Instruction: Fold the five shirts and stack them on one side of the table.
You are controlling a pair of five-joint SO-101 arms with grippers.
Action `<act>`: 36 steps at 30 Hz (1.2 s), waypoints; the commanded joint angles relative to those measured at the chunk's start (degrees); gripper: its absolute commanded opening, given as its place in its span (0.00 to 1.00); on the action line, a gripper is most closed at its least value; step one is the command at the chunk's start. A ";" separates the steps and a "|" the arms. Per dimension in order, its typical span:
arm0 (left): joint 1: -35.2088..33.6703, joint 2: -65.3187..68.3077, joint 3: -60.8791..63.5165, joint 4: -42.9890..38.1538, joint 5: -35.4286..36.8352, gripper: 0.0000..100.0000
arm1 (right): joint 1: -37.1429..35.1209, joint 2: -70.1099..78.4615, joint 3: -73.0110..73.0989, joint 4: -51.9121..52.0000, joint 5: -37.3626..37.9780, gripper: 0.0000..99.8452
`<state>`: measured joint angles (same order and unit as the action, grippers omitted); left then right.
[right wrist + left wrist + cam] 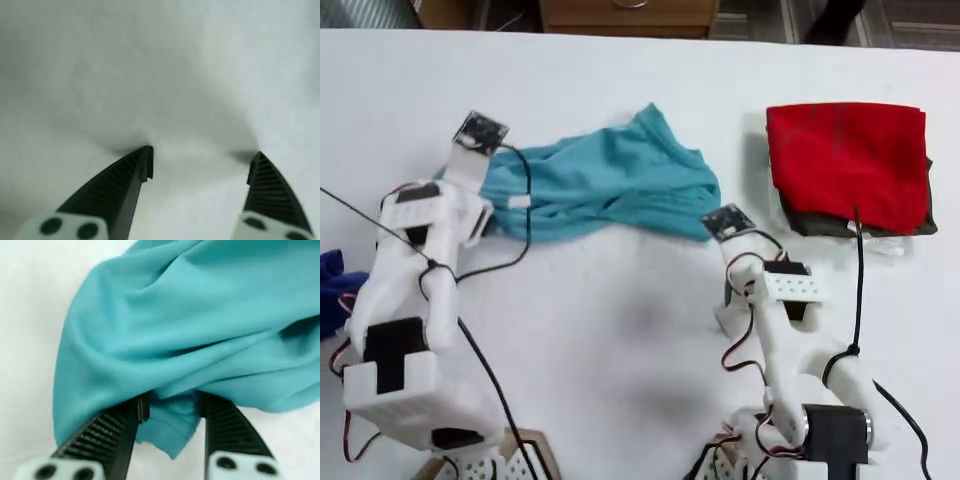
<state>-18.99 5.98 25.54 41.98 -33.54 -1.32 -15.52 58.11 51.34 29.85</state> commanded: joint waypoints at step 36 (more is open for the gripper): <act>-1.67 -2.37 8.75 -4.48 -13.63 0.20 | 0.40 0.66 -0.44 -1.71 -1.05 0.30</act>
<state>-21.45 4.31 34.86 45.93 -46.90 -1.32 -15.34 58.11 51.34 29.23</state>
